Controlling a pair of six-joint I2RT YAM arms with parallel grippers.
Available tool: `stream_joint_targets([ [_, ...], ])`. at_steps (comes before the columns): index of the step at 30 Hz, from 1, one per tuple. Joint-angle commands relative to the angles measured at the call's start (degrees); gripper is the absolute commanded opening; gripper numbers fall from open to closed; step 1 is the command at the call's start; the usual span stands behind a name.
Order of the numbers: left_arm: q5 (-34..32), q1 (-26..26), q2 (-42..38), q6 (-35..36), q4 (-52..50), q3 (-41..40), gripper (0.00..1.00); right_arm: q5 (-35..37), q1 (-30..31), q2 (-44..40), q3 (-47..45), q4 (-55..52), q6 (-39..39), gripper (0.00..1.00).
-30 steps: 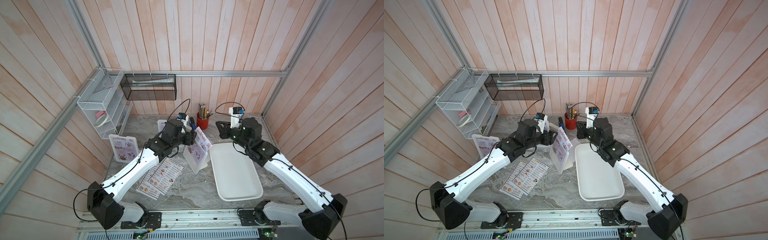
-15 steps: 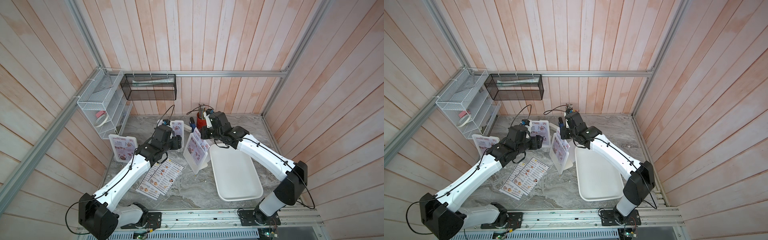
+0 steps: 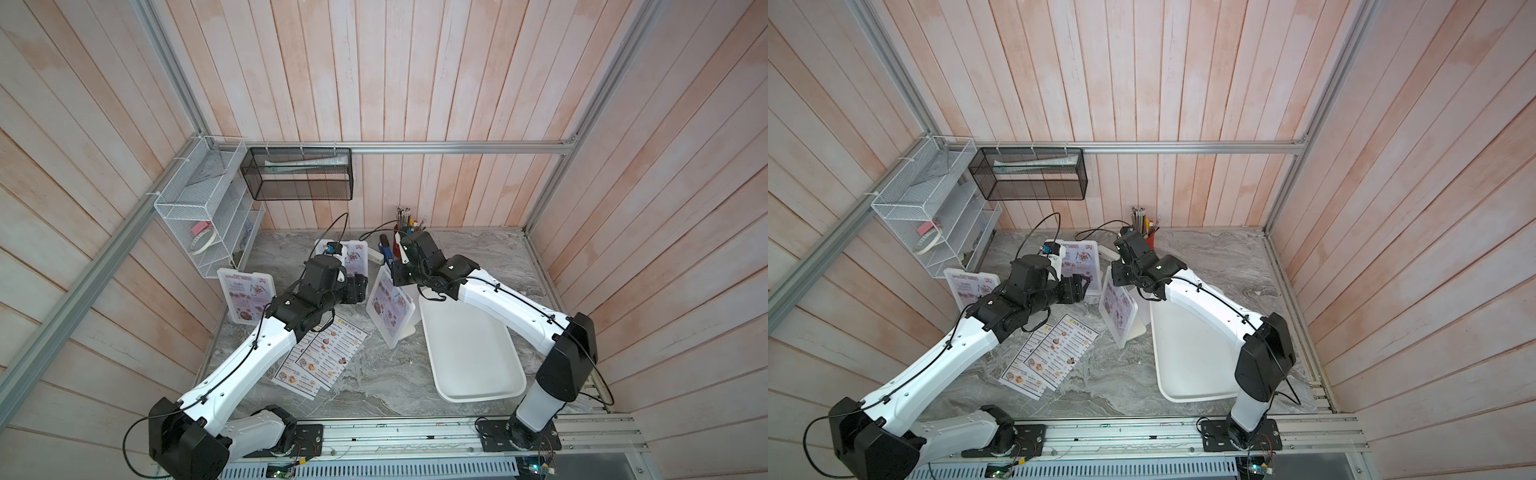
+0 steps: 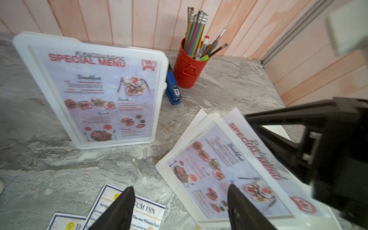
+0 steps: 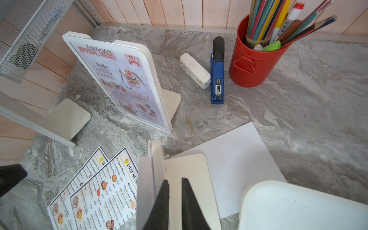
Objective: Replace the menus in the menu holders
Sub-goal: Insert the menu into the menu holder.
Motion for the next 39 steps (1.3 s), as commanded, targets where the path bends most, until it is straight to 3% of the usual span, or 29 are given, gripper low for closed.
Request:
stream_joint_targets([
  [1,3.2,-2.2,0.6,1.3,3.7,0.6,0.76,1.2,-0.5,1.0,2.8,-1.3,-0.3,0.17],
  [7,3.9,-4.0,4.5,2.6,6.4,4.1,0.77,0.4,-3.8,-3.6,1.7,-0.9,-0.1,0.19],
  [13,6.0,-4.1,9.5,5.7,6.1,9.4,0.79,-0.2,-9.1,-10.4,-6.7,1.0,1.3,0.2],
  [19,0.8,-4.1,15.7,7.9,2.0,15.1,0.85,-2.8,-13.4,-16.3,-14.3,4.0,3.2,0.2],
  [26,-1.2,-3.9,22.2,10.0,-2.0,21.1,0.87,-4.2,-13.8,-17.4,-17.4,5.2,3.7,0.2],
  [39,0.2,-1.8,23.1,9.8,-3.8,19.9,0.8,-5.6,-14.2,-16.9,-18.5,6.6,3.6,0.2],
])
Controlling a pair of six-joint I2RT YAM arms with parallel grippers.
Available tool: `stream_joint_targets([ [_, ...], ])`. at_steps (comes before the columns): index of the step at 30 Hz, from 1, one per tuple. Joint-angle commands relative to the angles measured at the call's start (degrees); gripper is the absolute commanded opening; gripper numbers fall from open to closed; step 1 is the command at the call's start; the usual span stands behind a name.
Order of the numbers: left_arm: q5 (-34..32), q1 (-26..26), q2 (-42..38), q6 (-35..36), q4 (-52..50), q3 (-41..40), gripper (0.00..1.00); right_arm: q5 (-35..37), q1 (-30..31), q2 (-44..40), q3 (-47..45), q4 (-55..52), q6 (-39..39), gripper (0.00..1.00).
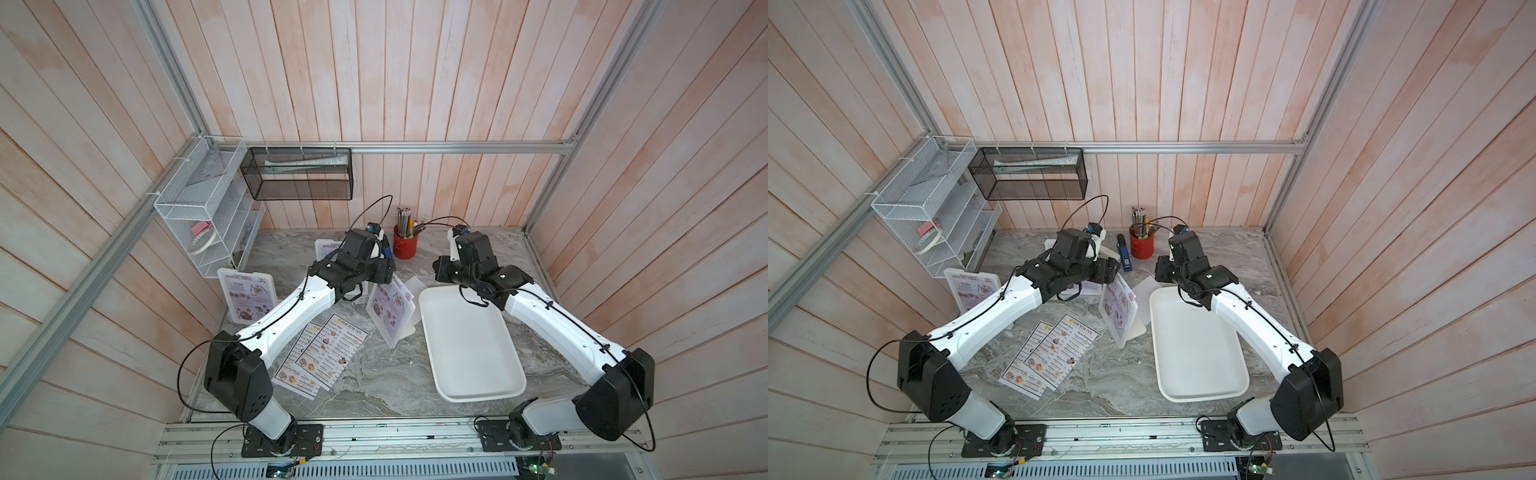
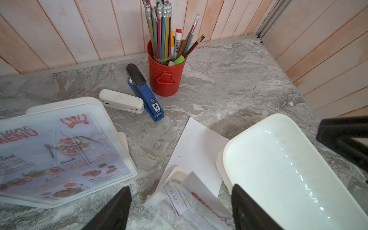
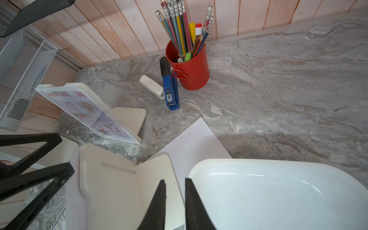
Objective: Replace the menus in the menu holders
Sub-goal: Insert the menu into the menu holder.
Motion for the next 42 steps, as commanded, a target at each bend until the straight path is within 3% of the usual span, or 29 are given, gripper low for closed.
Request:
stream_joint_targets([
  [1,0.8,0.1,0.6,0.8,-1.0,0.0,0.8,-0.8,-0.3,-0.2,-1.3,1.1,0.6,0.2],
  [15,4.1,-0.4,0.4,1.5,-1.9,-1.0,0.76,-2.0,-0.6,-0.2,-2.1,2.4,0.3,0.2],
  [27,2.8,-0.5,-0.5,1.0,-2.8,-2.2,0.75,-3.1,-0.6,0.2,-2.0,3.1,0.5,0.2],
  [37,3.5,-0.2,-5.3,0.1,-2.5,2.8,0.82,-3.0,-0.6,-1.2,-2.2,2.5,-0.1,0.2],
  [42,1.2,2.4,-8.6,-1.3,-2.5,-0.3,0.82,-2.2,-0.6,-2.7,-2.5,1.8,-1.3,0.25],
])
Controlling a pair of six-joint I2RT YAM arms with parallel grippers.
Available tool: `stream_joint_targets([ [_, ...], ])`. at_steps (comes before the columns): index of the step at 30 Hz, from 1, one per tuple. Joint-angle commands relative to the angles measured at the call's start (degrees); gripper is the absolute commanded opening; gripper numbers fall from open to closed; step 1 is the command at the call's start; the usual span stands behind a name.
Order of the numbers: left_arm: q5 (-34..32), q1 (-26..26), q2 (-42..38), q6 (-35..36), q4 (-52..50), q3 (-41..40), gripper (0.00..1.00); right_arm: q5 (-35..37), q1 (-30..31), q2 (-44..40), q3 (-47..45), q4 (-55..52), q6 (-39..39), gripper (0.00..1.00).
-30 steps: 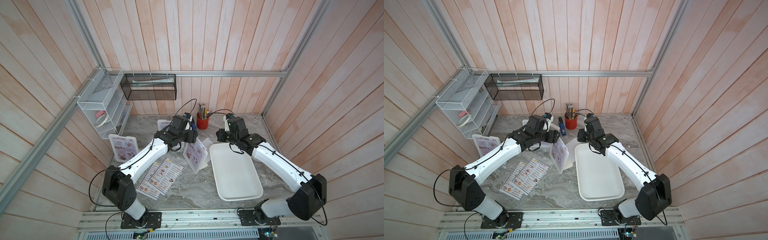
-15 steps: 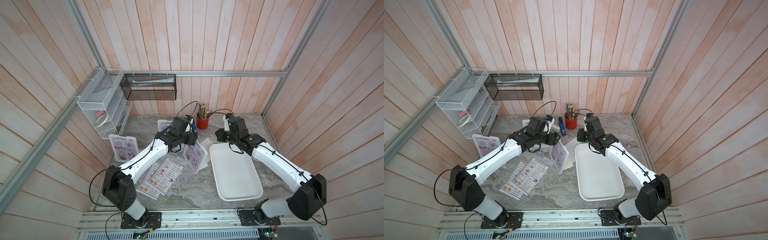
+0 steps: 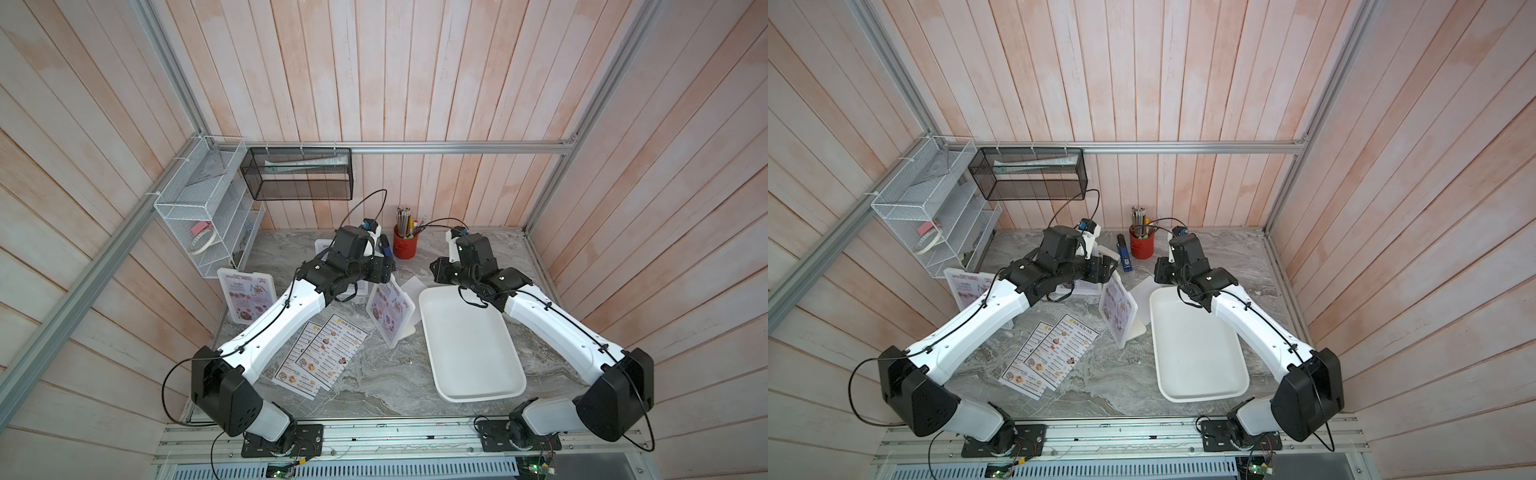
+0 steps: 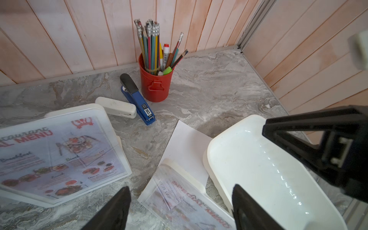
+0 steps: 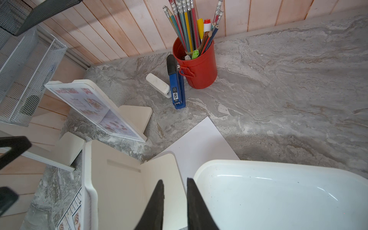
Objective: Replace the menus in the menu holders
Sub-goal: Insert the menu into the menu holder, then adjust the menu holder at the center of the board.
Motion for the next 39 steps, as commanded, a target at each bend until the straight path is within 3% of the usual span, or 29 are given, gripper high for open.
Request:
stream_joint_targets([
  [1,-1.5,2.6,-3.3,-1.4,0.5,-2.7,0.82,0.6,-0.3,-2.5,-0.9,-0.7,-1.4,0.27],
  [6,-0.8,7.1,-7.9,-2.5,0.7,-9.4,0.78,-1.7,-1.0,-5.3,-3.7,0.7,-1.9,0.29],
  [11,-2.5,9.0,-12.1,-3.4,-1.7,-14.9,0.78,-15.9,-0.2,-11.4,-9.6,4.3,-2.2,0.34],
  [14,-4.5,9.8,-14.4,-4.4,-3.1,-18.4,0.8,-19.4,3.6,-16.5,-12.0,4.7,-2.1,0.4],
  [18,-6.1,11.7,-17.1,-6.0,-4.2,-22.4,0.82,-18.1,11.0,-19.5,-14.3,3.3,-1.6,0.48],
  [22,-6.3,13.6,-19.4,-6.5,-5.2,-24.9,0.82,-11.2,15.3,-19.3,-16.2,0.7,-1.4,0.51],
  [39,-4.5,13.9,-19.4,-6.9,-6.0,-22.4,0.82,-0.1,16.3,-11.7,-21.9,7.6,2.3,0.53],
])
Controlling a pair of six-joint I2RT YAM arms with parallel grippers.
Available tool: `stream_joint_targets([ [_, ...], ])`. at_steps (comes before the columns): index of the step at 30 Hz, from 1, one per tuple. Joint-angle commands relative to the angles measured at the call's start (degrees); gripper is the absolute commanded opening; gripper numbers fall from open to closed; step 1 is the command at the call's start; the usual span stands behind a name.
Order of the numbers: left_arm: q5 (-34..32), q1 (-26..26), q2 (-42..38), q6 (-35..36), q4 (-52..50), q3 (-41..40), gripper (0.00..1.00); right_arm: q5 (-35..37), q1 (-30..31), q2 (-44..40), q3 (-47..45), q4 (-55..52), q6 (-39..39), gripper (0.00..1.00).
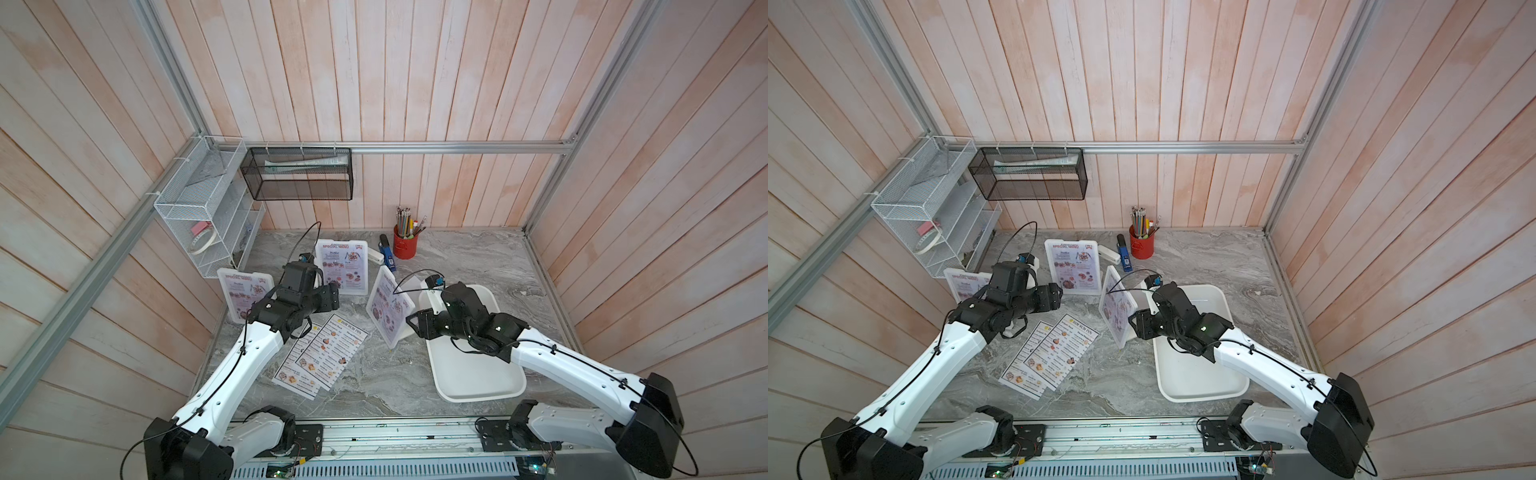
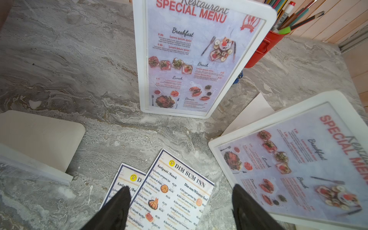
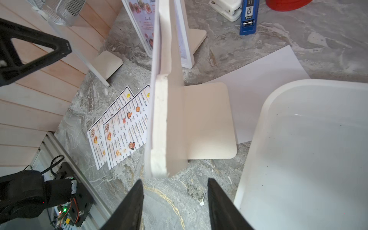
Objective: Replace the menus in the menu holders
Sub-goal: Adjust the menu holder at the center of the board.
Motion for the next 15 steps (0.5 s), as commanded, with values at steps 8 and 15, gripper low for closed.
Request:
stream_joint_targets([
  [8,1.4,0.2,0.9,-0.6,0.7,2.9,0.82,3.2,-6.0,2.5,-2.2,6.5,-1.6,0.53],
  [15,2.0,0.2,1.5,-1.1,0.9,3.4,0.81,-2.2,-13.2,7.2,-0.2,11.3,-6.7,0.53],
])
